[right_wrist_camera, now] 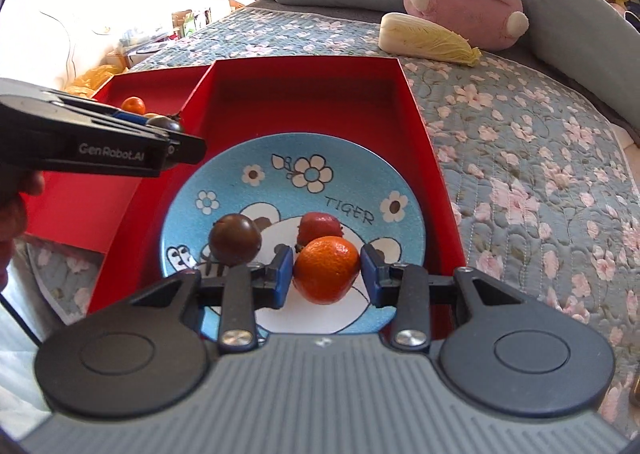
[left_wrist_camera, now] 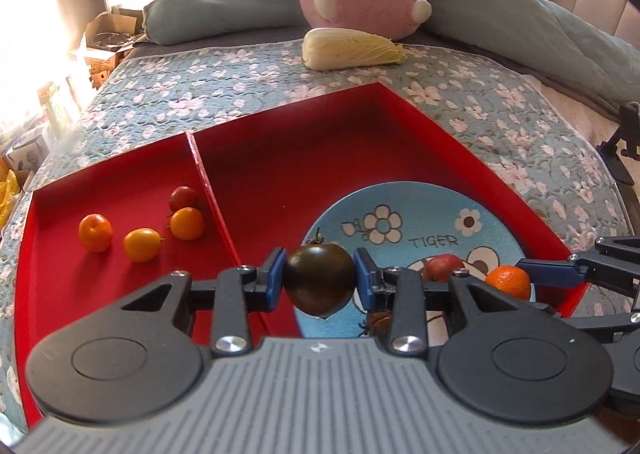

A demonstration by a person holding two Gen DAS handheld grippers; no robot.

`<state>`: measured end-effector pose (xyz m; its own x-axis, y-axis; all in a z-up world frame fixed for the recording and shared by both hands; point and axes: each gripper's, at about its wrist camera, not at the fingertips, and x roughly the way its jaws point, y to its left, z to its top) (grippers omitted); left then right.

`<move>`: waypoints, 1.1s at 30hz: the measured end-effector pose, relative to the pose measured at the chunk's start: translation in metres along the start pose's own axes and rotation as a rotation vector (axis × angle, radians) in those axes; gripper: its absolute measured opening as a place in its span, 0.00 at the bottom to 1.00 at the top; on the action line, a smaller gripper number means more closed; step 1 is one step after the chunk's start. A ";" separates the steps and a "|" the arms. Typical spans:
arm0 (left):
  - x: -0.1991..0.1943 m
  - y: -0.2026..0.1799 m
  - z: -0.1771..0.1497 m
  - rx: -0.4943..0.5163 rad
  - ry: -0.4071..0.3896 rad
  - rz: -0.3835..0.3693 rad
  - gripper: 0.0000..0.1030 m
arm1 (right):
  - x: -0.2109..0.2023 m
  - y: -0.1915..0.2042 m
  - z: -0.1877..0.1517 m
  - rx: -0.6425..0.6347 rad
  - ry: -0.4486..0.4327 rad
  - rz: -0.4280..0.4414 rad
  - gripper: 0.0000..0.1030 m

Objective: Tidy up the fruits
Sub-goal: 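Carry the dark tomato to the tiger plate and open the left gripper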

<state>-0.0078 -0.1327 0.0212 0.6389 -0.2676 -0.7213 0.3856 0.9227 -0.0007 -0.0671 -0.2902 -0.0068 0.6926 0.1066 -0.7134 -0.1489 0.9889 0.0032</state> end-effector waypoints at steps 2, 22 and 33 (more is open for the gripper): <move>0.007 -0.007 0.002 0.004 0.010 -0.007 0.41 | 0.003 -0.004 -0.001 0.006 0.014 -0.002 0.39; 0.041 -0.016 0.009 0.017 0.077 0.013 0.46 | 0.025 0.002 -0.001 -0.008 0.065 0.024 0.39; 0.027 -0.013 0.015 -0.009 0.046 0.044 0.61 | 0.034 0.009 0.009 -0.026 0.069 0.011 0.39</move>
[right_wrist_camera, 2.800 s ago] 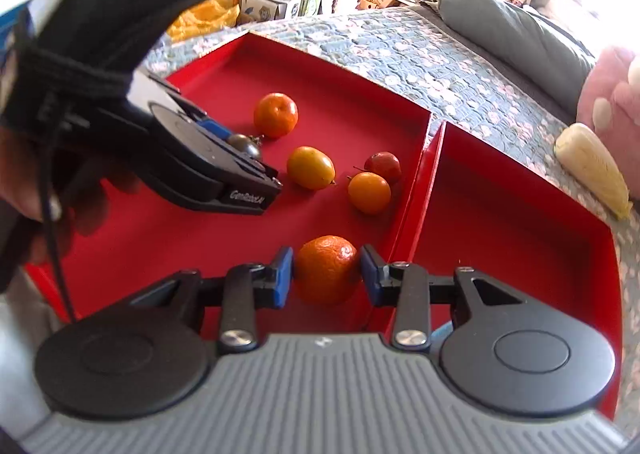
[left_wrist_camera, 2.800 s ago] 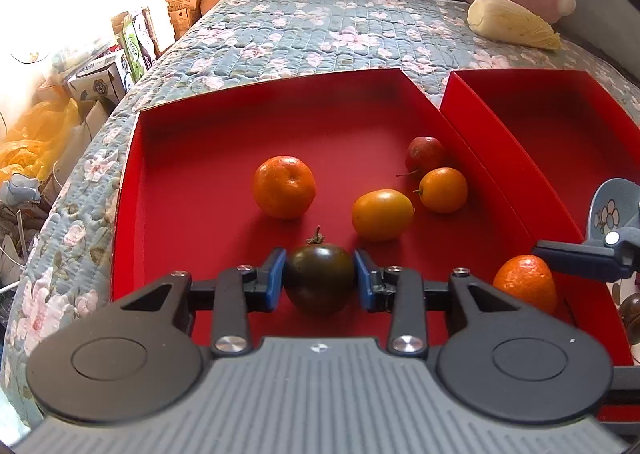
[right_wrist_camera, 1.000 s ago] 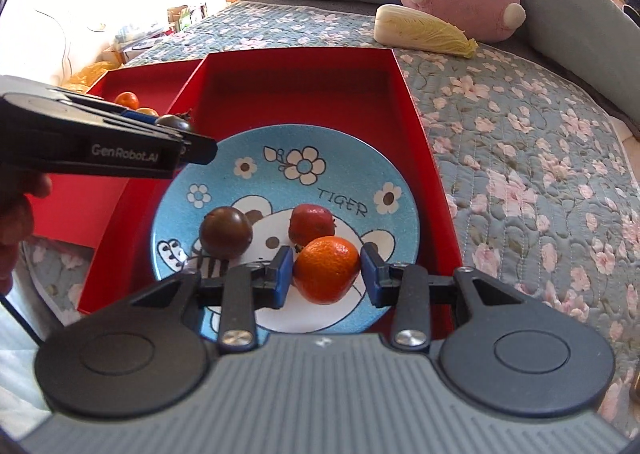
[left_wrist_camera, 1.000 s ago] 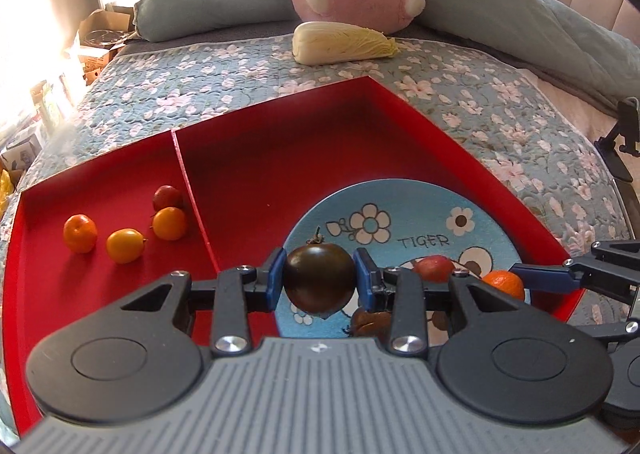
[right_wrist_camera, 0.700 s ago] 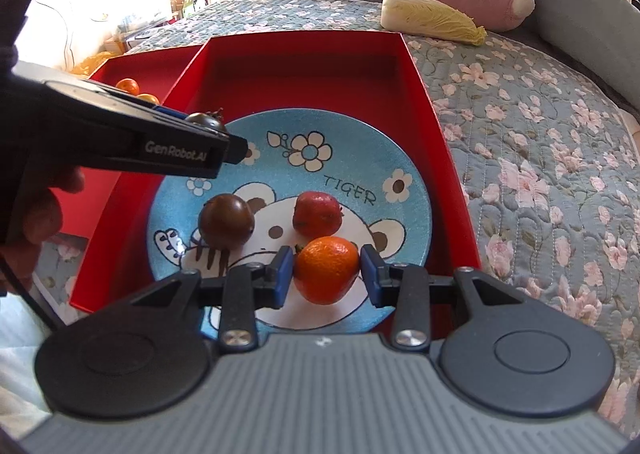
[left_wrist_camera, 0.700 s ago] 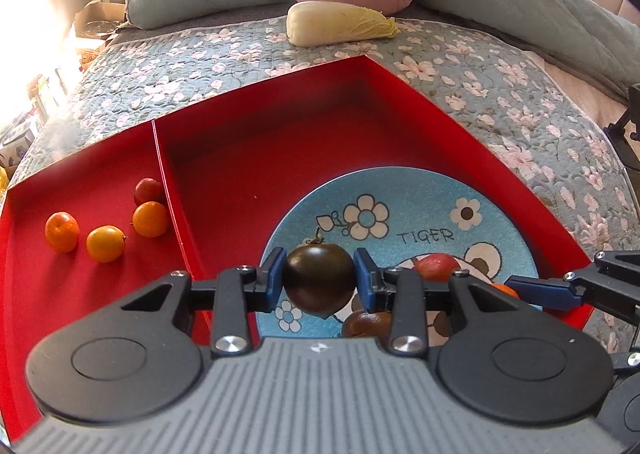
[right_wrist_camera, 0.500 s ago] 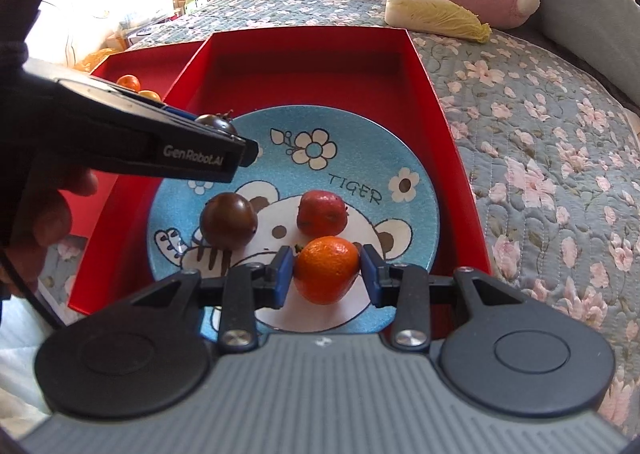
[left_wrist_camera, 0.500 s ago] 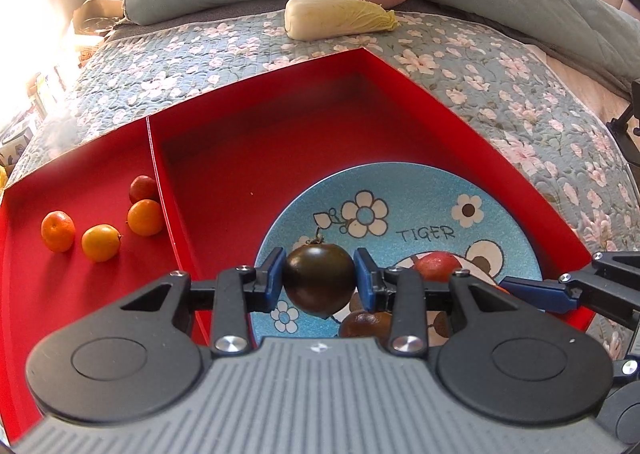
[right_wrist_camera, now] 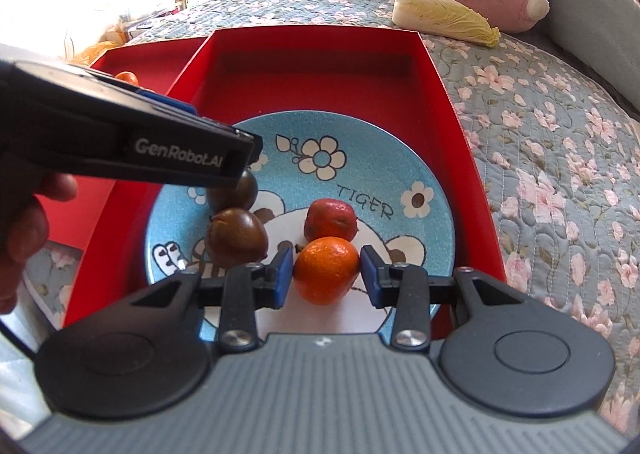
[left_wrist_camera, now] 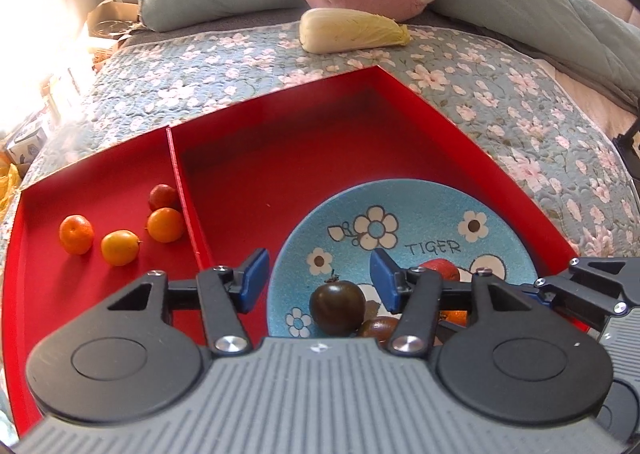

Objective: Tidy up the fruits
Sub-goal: 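Carry the dark tomato to the tiger plate and open the left gripper, then return the right gripper to the fruit tray and grasp a yellow tomato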

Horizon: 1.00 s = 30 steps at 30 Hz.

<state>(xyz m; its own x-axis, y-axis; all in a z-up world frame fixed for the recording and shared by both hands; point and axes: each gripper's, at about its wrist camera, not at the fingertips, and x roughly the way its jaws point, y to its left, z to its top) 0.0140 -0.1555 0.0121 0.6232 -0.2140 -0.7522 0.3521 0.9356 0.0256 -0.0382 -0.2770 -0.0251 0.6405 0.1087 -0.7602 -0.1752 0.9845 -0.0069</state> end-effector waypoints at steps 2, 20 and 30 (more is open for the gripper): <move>-0.007 0.005 0.002 -0.023 -0.019 0.020 0.61 | 0.002 0.001 0.002 -0.006 0.000 -0.001 0.39; -0.040 0.091 0.002 -0.216 -0.032 0.245 0.68 | 0.022 0.026 0.031 -0.063 0.011 -0.031 0.40; -0.042 0.151 -0.021 -0.323 0.012 0.289 0.74 | 0.007 0.039 0.037 -0.098 -0.022 -0.048 0.62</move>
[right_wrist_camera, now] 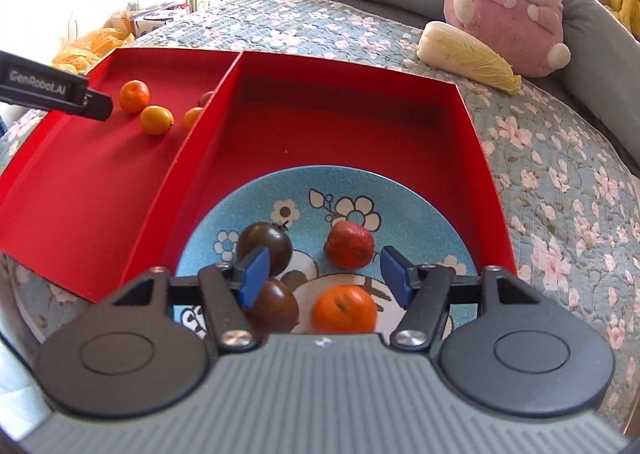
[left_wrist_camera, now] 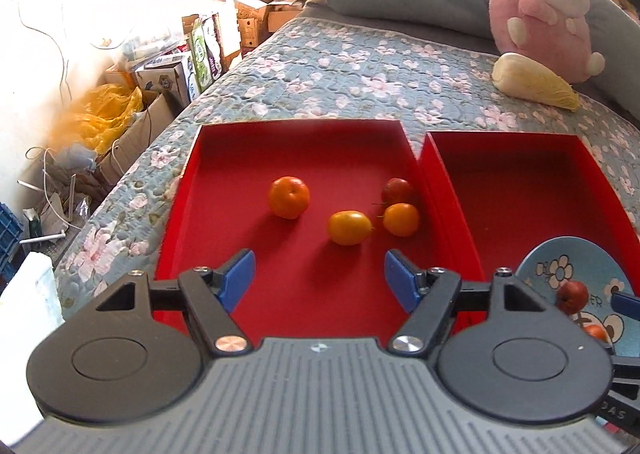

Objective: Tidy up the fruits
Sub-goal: 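Return the right gripper to the fruit tray and grasp a yellow tomato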

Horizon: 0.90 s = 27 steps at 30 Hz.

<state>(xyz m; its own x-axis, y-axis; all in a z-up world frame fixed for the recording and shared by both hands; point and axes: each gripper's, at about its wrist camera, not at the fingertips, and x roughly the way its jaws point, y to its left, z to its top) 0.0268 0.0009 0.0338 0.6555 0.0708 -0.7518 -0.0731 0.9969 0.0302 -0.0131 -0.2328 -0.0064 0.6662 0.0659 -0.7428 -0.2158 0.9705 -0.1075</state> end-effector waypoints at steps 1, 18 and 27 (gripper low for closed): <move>0.002 0.006 0.000 -0.007 0.002 0.007 0.74 | -0.003 0.000 0.001 0.003 -0.005 0.000 0.62; 0.041 0.096 0.015 -0.080 -0.018 0.039 0.62 | 0.002 0.096 0.065 -0.157 -0.137 0.227 0.44; 0.071 0.082 0.021 -0.029 -0.008 -0.044 0.60 | 0.063 0.123 0.098 -0.164 -0.058 0.270 0.39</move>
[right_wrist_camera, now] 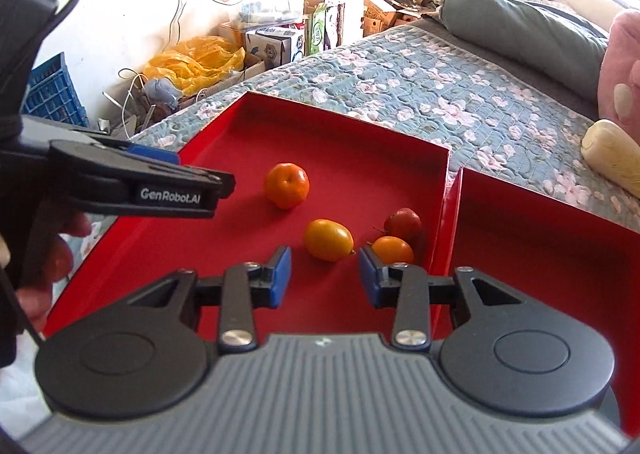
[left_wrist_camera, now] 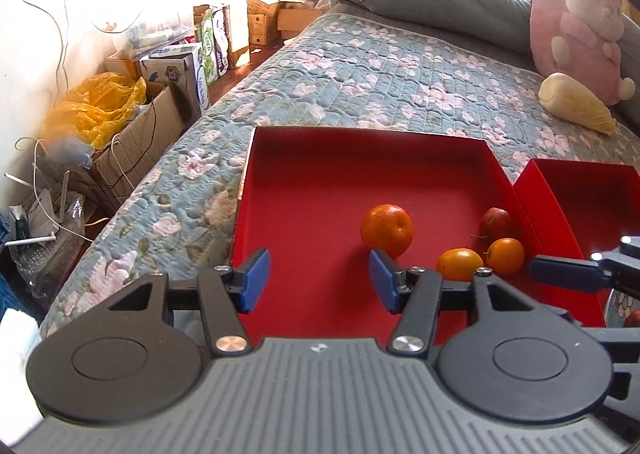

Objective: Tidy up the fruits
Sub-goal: 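Return the right gripper to the fruit tray and grasp a yellow tomato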

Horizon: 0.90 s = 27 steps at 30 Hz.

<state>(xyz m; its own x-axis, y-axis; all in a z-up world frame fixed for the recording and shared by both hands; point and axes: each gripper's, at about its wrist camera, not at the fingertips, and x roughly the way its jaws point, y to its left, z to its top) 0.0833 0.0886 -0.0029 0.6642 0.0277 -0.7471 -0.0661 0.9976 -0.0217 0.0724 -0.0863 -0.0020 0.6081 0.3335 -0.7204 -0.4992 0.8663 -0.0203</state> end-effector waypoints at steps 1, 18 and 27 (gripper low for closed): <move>0.004 -0.003 0.001 0.013 0.005 -0.003 0.60 | 0.006 0.000 0.002 -0.002 0.007 0.000 0.39; 0.053 -0.016 0.030 0.022 0.018 -0.012 0.60 | 0.063 0.001 0.011 -0.050 0.093 -0.046 0.38; 0.052 -0.005 0.032 -0.049 0.040 -0.057 0.60 | 0.036 0.000 0.004 -0.025 0.070 -0.024 0.37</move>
<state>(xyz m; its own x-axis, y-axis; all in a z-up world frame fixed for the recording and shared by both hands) 0.1421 0.0874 -0.0208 0.6377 -0.0327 -0.7696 -0.0657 0.9932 -0.0966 0.0966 -0.0726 -0.0252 0.5757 0.2852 -0.7663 -0.5006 0.8639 -0.0545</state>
